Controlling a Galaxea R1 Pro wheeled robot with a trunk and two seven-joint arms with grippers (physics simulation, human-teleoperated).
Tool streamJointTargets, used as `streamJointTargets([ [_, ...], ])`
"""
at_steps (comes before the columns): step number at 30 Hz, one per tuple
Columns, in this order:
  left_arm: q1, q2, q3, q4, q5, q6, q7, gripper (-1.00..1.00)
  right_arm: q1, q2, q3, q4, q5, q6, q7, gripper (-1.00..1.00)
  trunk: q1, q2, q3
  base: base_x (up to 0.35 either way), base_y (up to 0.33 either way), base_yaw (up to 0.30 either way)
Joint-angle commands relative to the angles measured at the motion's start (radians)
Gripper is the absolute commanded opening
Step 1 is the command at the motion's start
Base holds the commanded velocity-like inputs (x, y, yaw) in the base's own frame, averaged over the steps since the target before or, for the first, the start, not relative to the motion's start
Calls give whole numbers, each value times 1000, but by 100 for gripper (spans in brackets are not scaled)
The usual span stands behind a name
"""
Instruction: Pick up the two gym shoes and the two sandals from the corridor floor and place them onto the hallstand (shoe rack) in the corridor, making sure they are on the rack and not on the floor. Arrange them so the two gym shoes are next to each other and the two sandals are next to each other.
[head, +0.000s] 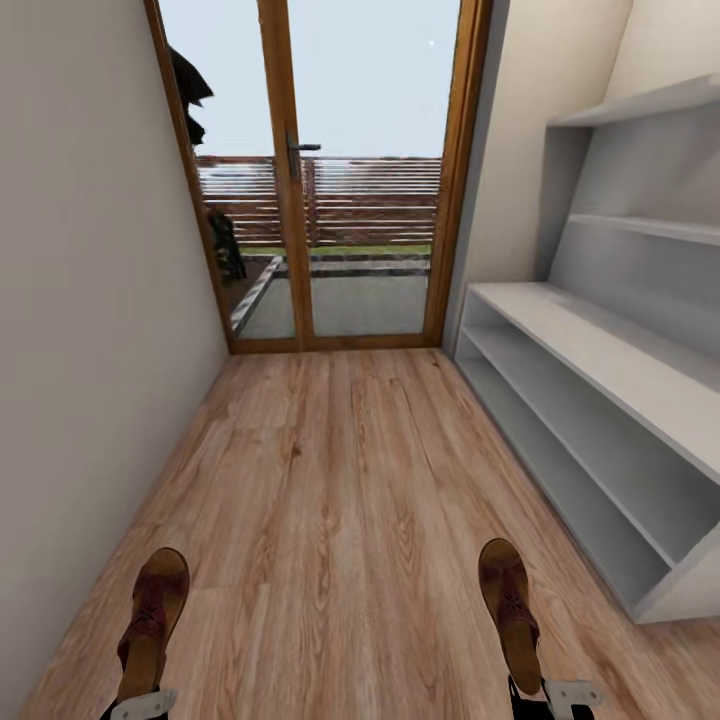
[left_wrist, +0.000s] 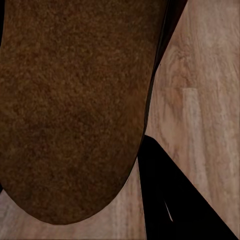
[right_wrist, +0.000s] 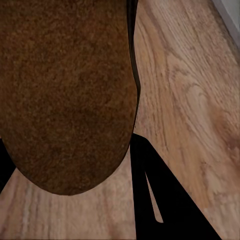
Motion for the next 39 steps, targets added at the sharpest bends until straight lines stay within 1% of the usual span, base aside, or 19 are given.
streamJointTargets([
  [1,-1,0,0,1,7,-2,-6,-100,-1,0,-4,0,7,-3,-3,-100,0,0,-1,339,0,0],
  [39,-1,0,0,1,7,-2,-6,-100,-1,0,-4,0,7,-3,-3,-100,0,0,-1,339,0,0],
])
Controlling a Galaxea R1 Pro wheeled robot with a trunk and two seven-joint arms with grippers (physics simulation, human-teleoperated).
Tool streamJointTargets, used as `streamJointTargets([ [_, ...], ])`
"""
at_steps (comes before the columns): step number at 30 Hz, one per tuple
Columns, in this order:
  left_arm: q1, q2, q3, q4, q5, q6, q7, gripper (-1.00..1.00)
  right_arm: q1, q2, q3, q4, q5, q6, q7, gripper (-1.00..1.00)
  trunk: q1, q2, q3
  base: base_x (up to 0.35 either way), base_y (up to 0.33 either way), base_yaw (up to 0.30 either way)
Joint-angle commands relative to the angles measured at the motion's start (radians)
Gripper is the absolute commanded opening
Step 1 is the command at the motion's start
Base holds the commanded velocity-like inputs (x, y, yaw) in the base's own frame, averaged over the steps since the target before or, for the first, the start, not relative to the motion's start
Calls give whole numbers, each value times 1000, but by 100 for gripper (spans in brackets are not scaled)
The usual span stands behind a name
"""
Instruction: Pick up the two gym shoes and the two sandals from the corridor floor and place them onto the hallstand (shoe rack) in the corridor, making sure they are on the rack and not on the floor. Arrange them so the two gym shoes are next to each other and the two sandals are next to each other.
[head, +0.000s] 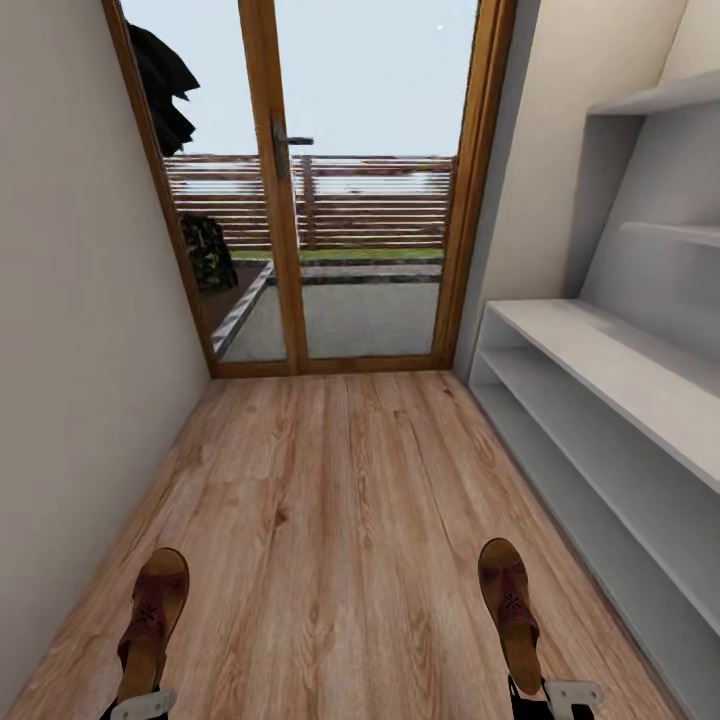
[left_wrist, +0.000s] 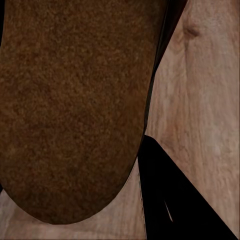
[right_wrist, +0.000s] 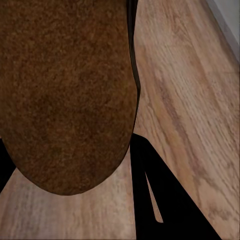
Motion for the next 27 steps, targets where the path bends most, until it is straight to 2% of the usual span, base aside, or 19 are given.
streamJointTargets([
  [1,-1,0,0,1,7,-2,-6,-100,-1,0,-4,1,7,-2,-3,-100,0,0,-1,339,14,0],
  [18,-1,0,0,1,7,-2,-6,-100,-1,0,-4,1,5,-2,-3,-100,0,0,-1,335,114,-3],
  [27,-1,0,0,1,7,-2,-6,-100,-1,0,-4,1,5,-2,-3,-100,0,0,-1,332,140,-218],
])
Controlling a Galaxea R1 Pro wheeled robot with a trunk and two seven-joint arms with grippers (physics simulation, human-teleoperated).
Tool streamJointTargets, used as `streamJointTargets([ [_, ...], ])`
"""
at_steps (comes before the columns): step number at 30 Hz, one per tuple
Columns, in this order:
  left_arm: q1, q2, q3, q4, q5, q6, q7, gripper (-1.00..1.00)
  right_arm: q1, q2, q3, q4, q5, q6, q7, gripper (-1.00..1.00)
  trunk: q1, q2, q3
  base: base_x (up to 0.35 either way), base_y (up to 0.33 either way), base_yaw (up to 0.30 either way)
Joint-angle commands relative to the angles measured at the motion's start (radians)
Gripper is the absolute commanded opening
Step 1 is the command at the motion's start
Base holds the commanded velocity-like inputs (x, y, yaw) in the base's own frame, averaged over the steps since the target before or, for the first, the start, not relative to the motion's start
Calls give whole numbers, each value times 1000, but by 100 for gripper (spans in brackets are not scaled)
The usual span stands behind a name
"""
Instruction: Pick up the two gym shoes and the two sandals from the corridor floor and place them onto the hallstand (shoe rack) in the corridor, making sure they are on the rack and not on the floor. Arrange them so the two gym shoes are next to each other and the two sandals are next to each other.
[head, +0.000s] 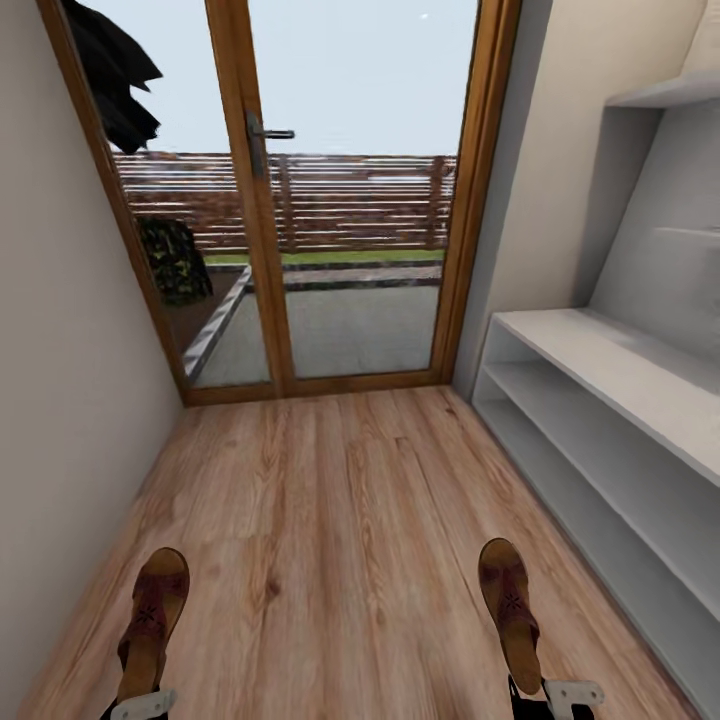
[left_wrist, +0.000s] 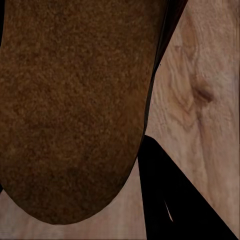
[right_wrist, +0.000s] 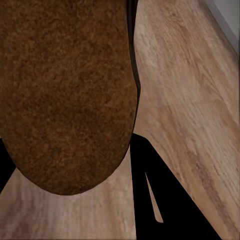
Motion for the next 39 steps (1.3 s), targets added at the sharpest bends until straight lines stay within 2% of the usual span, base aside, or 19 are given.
streamJointTargets([
  [1,0,0,0,0,6,-2,-6,-100,-1,0,-4,1,7,-3,-3,-100,0,0,-1,331,140,-284],
  [39,0,0,0,0,6,-2,-6,-100,-1,0,-4,1,7,-3,-3,-100,0,0,-1,301,178,-288],
])
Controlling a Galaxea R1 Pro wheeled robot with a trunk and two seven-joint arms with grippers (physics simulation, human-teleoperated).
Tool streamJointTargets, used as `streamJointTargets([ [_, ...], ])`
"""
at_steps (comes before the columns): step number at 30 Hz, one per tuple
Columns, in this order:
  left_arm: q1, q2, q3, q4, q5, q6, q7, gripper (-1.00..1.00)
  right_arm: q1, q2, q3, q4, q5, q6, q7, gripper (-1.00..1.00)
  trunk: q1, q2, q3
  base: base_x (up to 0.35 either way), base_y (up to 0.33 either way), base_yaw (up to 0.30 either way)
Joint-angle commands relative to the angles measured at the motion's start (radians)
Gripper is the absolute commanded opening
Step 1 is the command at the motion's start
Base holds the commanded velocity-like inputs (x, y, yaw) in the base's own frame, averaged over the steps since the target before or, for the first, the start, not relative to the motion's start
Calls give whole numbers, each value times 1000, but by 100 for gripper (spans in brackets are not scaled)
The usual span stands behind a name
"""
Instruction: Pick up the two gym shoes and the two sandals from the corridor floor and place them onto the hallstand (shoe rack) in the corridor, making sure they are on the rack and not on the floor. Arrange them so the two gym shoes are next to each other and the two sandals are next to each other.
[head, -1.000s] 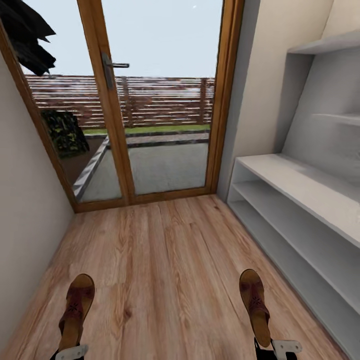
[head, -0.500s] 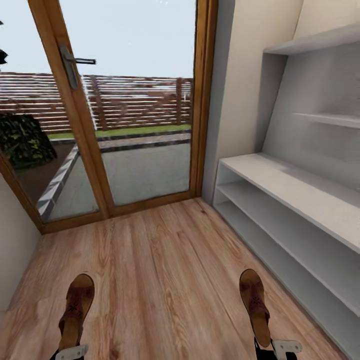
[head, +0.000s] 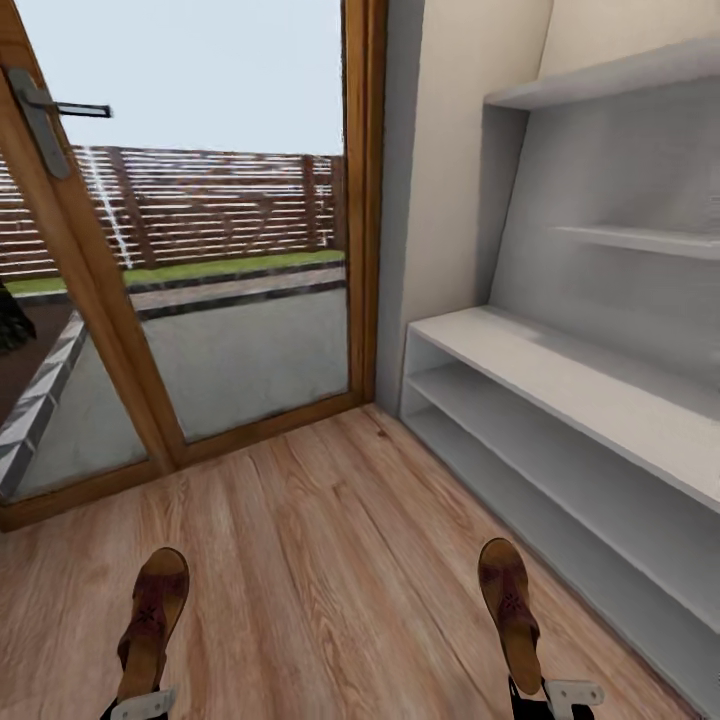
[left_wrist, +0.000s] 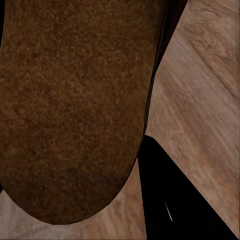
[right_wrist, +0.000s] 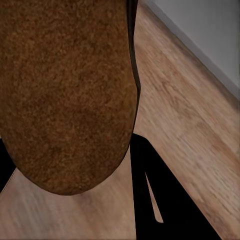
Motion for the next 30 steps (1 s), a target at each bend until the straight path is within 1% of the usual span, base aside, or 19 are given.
streamJointTargets([
  [1,0,0,0,0,7,-2,-6,-100,-1,0,-4,1,7,-3,-3,-100,0,0,-1,282,209,-288],
  [14,0,0,0,0,7,-3,-6,-100,-1,0,-4,1,7,-3,-3,-100,0,0,-1,273,214,-288],
  [30,0,0,0,0,7,-3,-6,-100,-1,0,-4,1,7,-3,-3,-100,0,0,-1,191,261,-288],
])
